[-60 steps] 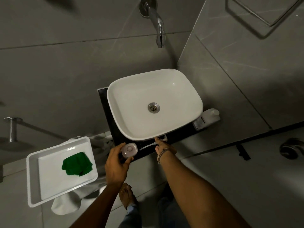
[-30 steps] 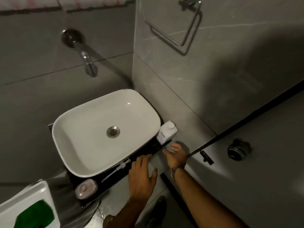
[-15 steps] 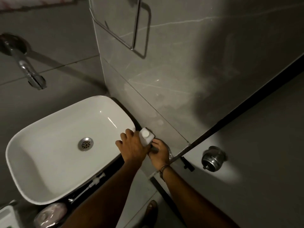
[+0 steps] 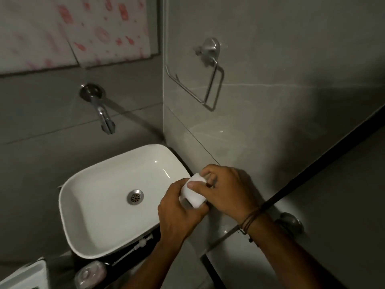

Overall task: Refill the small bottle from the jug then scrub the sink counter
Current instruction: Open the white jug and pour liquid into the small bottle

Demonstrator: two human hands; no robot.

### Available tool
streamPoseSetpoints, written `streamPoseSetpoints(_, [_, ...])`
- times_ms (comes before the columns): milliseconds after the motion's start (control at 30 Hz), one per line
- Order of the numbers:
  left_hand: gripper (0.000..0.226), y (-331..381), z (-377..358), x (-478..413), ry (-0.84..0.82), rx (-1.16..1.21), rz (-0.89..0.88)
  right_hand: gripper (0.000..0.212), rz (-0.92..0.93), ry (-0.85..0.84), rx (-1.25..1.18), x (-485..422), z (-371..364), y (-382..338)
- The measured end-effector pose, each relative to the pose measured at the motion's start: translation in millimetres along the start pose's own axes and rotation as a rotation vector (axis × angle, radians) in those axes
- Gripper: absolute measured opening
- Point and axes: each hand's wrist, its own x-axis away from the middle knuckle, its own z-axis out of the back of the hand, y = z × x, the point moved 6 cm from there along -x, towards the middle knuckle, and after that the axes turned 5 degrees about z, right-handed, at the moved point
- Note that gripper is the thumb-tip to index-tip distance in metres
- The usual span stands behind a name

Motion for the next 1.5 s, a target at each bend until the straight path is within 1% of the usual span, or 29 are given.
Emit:
streamPoseSetpoints(133, [0.067, 18.3, 35.8, 2.4, 0.073, -0.009, -0.007, 0.037, 0.157, -0.153, 0.225, -17.8, 12.6, -54.1])
streamPoseSetpoints(200, [0.062, 25.8, 51.3, 1.7, 0.074, -0.083, -0.042, 0.029, 0.285, -0.295, 0.283, -23.4, 14.2, -75.1])
streamPoseSetpoints(267, [0.062, 29.8, 66.3, 2.2, 0.068, -0.182, -0.101, 0.047, 0.398, -0.43, 0.285, -23.4, 16.7, -94.8])
streamPoseSetpoints(333, [0.068, 31.5, 79.0, 3.0, 0.081, -0.206, -0.106, 0.073, 0.423, -0.48, 0.324, -23.7, 17.3, -105.4])
streamPoseSetpoints(367, [0.071, 33.2, 83.8, 3.5, 0.092, -0.205, -0.107, 0.077, 0.405, -0.46, 0.384, -25.3, 17.4, -110.0])
streamPoseSetpoints(400, [0.072, 36.1, 87.5, 4.7, 0.101, -0.204, -0.112, 0.072, 0.398, -0.417, 0.456, -27.9, 17.9, -114.8])
streamPoseSetpoints(467, [0.069, 43.0, 93.4, 7.2, 0.114, -0.204, -0.131, 0.049, 0.443, -0.37, 0.542, -30.6, 17.5, -126.3])
streamPoseSetpoints(500, [0.067, 46.3, 95.6, 8.5, 0.118, -0.211, -0.142, 0.036, 0.463, -0.4, 0.53, -30.4, 16.4, -130.2])
streamPoseSetpoints(533, [0.067, 49.0, 98.5, 9.4, 0.124, -0.219, -0.15, 0.031, 0.499, -0.436, 0.497, -29.3, 16.7, -135.2])
streamPoseSetpoints(600, [0.065, 50.0, 103.2, 10.8, 0.134, -0.224, -0.144, 0.054, 0.521, -0.497, 0.41, -25.1, 17.0, -139.5])
streamPoseSetpoints(633, [0.065, 50.6, 104.7, 11.7, 0.139, -0.228, -0.139, 0.063, 0.495, -0.486, 0.405, -24.2, 17.9, -140.0])
streamPoseSetpoints(667, [0.067, 51.7, 105.8, 12.6, 0.143, -0.233, -0.136, 0.065, 0.473, -0.46, 0.436, -24.4, 18.7, -140.1])
streamPoseSetpoints(700, [0.068, 52.0, 106.7, 13.7, 0.145, -0.237, -0.131, 0.062, 0.479, -0.434, 0.489, -24.3, 18.4, -142.6])
streamPoseSetpoints(733, [0.068, 52.2, 107.3, 14.3, 0.144, -0.239, -0.124, 0.052, 0.508, -0.42, 0.519, -24.4, 16.9, -144.1])
streamPoseSetpoints(767, [0.067, 51.7, 107.2, 13.8, 0.142, -0.238, -0.117, 0.04, 0.531, -0.439, 0.505, -23.6, 16.3, -145.7])
streamPoseSetpoints(800, [0.065, 50.3, 107.5, 13.8, 0.143, -0.234, -0.109, 0.036, 0.541, -0.459, 0.465, -22.8, 17.6, -147.7])
streamPoseSetpoints(867, [0.061, 49.6, 108.8, 12.6, 0.153, -0.218, -0.098, 0.051, 0.515, -0.502, 0.36, -21.5, 21.0, -147.3])
streamPoseSetpoints(933, [0.066, 51.3, 106.1, 11.8, 0.142, -0.219, -0.068, 0.059, 0.471, -0.482, 0.389, -21.7, 22.6, -145.7])
streamPoseSetpoints(1000, [0.077, 51.2, 102.7, 11.2, 0.151, -0.233, -0.027, 0.046, 0.499, -0.443, 0.478, -22.9, 21.0, -146.4])
streamPoseSetpoints(1033, [0.079, 51.1, 102.4, 11.4, 0.172, -0.237, -0.028, 0.038, 0.522, -0.458, 0.468, -21.6, 21.0, -147.2])
streamPoseSetpoints(1067, [0.08, 52.8, 103.1, 11.8, 0.19, -0.236, -0.03, 0.041, 0.528, -0.476, 0.435, -20.7, 22.4, -148.7])
streamPoseSetpoints(1100, [0.08, 54.6, 104.2, 12.6, 0.201, -0.229, -0.025, 0.05, 0.524, -0.489, 0.384, -20.1, 24.5, -149.1])
streamPoseSetpoints(1167, [0.08, 58.4, 107.2, 13.8, 0.216, -0.214, -0.035, 0.06, 0.5, -0.454, 0.343, -21.4, 27.7, -146.5])
streamPoseSetpoints(1200, [0.081, 59.4, 108.0, 14.8, 0.225, -0.217, -0.045, 0.06, 0.483, -0.427, 0.387, -21.9, 27.9, -145.0])
streamPoseSetpoints(1267, [0.083, 62.6, 108.5, 15.0, 0.235, -0.228, -0.065, 0.048, 0.509, -0.383, 0.508, -23.7, 25.4, -143.1])
streamPoseSetpoints(1300, [0.084, 62.9, 107.6, 15.4, 0.233, -0.231, -0.071, 0.04, 0.53, -0.397, 0.5, -22.3, 23.9, -142.5])
streamPoseSetpoints(1333, [0.084, 62.8, 107.3, 15.4, 0.232, -0.229, -0.075, 0.038, 0.542, -0.418, 0.463, -20.9, 24.7, -142.9])
streamPoseSetpoints(1433, [0.079, 60.6, 107.2, 15.5, 0.245, -0.221, -0.082, 0.061, 0.536, -0.432, 0.332, -18.7, 30.1, -140.2])
streamPoseSetpoints(1500, [0.078, 59.7, 105.8, 15.4, 0.245, -0.232, -0.09, 0.062, 0.517, -0.375, 0.371, -19.8, 30.8, -135.9])
